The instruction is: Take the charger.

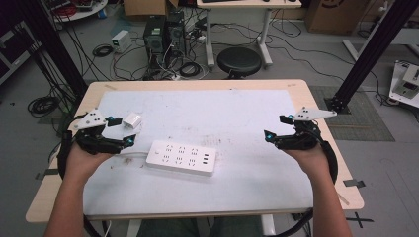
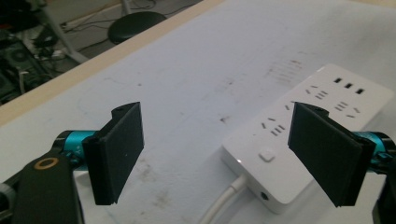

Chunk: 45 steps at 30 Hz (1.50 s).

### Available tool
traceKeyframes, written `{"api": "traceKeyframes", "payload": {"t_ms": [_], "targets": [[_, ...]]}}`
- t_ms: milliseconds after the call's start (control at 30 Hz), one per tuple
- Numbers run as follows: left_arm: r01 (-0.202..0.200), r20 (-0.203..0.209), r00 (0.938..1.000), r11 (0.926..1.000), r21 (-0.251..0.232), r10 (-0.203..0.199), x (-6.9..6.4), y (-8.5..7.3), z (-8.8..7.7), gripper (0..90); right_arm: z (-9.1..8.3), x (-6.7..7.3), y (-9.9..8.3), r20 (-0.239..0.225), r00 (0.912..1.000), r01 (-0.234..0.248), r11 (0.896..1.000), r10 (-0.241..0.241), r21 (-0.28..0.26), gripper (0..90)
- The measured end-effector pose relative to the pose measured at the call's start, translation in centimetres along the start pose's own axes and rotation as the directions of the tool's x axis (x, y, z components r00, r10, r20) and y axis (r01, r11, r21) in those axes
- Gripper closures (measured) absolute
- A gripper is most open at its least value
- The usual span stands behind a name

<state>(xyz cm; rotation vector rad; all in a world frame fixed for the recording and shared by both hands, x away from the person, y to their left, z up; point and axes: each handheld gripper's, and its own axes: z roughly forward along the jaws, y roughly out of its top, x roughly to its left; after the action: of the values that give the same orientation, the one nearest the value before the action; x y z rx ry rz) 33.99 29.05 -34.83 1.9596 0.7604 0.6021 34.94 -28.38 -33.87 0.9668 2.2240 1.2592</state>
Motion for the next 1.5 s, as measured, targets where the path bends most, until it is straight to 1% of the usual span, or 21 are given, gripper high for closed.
{"api": "traceKeyframes", "payload": {"t_ms": [100,233,433,467,533,700,733,767,800,867,900,1000,1100,1133,1200,1233,1267,1300,1367,1400,1500], "targets": [[0.008,-0.010,0.9999,1.0000,-0.005,-0.008,0.3,0.1,-0.2,16.9,-0.2,0.1,0.4,-0.003,0.9999,0.010,1.000,-0.010,-0.002,17.4],[0.010,-0.046,0.9989,0.9999,0.004,-0.010,1.1,0.7,-0.2,16.9,-0.4,0.1,0.5,-0.007,0.9999,0.015,1.000,-0.015,-0.005,17.4],[0.019,-0.088,0.9960,0.9996,0.023,-0.017,2.8,1.9,0.7,16.9,-0.5,0.1,0.4,-0.011,0.9997,0.020,1.000,-0.020,-0.006,17.4],[0.036,-0.105,0.9940,0.9987,0.038,-0.031,3.9,2.2,1.5,16.9,-0.5,0.3,0.3,-0.008,0.9997,0.022,1.000,-0.022,-0.009,17.4],[0.061,-0.118,0.9915,0.9969,0.050,-0.055,5.0,2.1,2.6,16.9,-0.5,0.5,0.2,-0.009,0.9998,0.019,1.000,-0.019,-0.007,17.4],[0.118,-0.122,0.9867,0.9895,0.084,-0.107,7.2,1.0,5.7,16.9,-0.6,1.1,-0.1,-0.012,0.9997,0.022,1.000,-0.022,-0.002,17.4],[0.118,-0.122,0.9867,0.9895,0.084,-0.107,7.2,1.0,5.7,16.9,-0.6,1.1,-0.1,-0.012,0.9997,0.022,1.000,-0.022,-0.002,17.4],[0.151,-0.126,0.9824,0.9838,0.098,-0.138,8.2,0.2,7.1,16.9,-0.3,1.2,-0.2,-0.021,0.9995,0.024,1.000,-0.024,0.003,17.4],[0.151,-0.126,0.9824,0.9838,0.098,-0.138,8.2,0.2,7.1,16.9,-0.3,1.2,-0.2,-0.021,0.9995,0.024,1.000,-0.024,0.003,17.4],[0.179,-0.149,0.9756,0.9763,0.121,-0.161,9.2,-0.8,8.3,16.9,0.2,1.3,-0.4,-0.024,0.9992,0.032,0.999,-0.031,0.010,17.4],[0.206,-0.148,0.9714,0.9690,0.136,-0.186,9.8,-1.6,9.0,16.9,0.3,1.4,-0.4,-0.024,0.9993,0.027,1.000,-0.027,0.012,17.4],[0.227,-0.157,0.9673,0.9568,0.181,-0.200,10.4,-2.8,10.1,16.9,0.7,1.5,-0.4,-0.021,0.9994,0.029,0.999,-0.029,0.025,17.4],[0.228,-0.143,0.9695,0.9485,0.220,-0.199,10.5,-3.4,10.8,16.9,1.0,1.6,-0.4,-0.019,0.9994,0.030,0.999,-0.029,0.028,17.4],[0.236,-0.142,0.9676,0.9473,0.217,-0.209,10.4,-3.6,11.1,16.9,1.1,1.6,-0.4,-0.018,0.9995,0.026,0.999,-0.026,0.031,17.4],[0.233,-0.145,0.9685,0.9424,0.240,-0.202,10.4,-3.9,11.5,16.9,1.2,1.6,-0.4,-0.014,0.9997,0.022,0.999,-0.022,0.034,17.4],[0.233,-0.145,0.9685,0.9424,0.240,-0.202,10.4,-3.9,11.5,16.9,1.2,1.6,-0.5,-0.015,0.9997,0.018,0.999,-0.018,0.035,17.4],[0.236,-0.146,0.9679,0.9383,0.253,-0.204,10.5,-4.2,11.8,16.9,1.2,1.6,-0.5,-0.014,0.9997,0.022,0.999,-0.022,0.034,17.4],[0.236,-0.146,0.9679,0.9383,0.253,-0.204,10.5,-4.2,11.8,16.9,1.2,1.6,-0.5,-0.011,0.9997,0.020,0.999,-0.020,0.034,17.4],[0.246,-0.150,0.9656,0.9309,0.270,-0.212,10.5,-4.5,12.1,16.9,1.2,1.7,-0.5,-0.017,0.9998,0.015,0.999,-0.015,0.035,17.4],[0.244,-0.152,0.9663,0.9291,0.278,-0.208,10.6,-4.6,12.1,16.9,1.2,1.7,-0.5,-0.017,0.9995,0.027,0.999,-0.026,0.033,17.4],[0.248,-0.147,0.9659,0.9236,0.292,-0.213,10.5,-4.8,12.4,16.9,1.1,1.7,-0.5,-0.019,0.9996,0.020,0.999,-0.020,0.036,17.4]]}}
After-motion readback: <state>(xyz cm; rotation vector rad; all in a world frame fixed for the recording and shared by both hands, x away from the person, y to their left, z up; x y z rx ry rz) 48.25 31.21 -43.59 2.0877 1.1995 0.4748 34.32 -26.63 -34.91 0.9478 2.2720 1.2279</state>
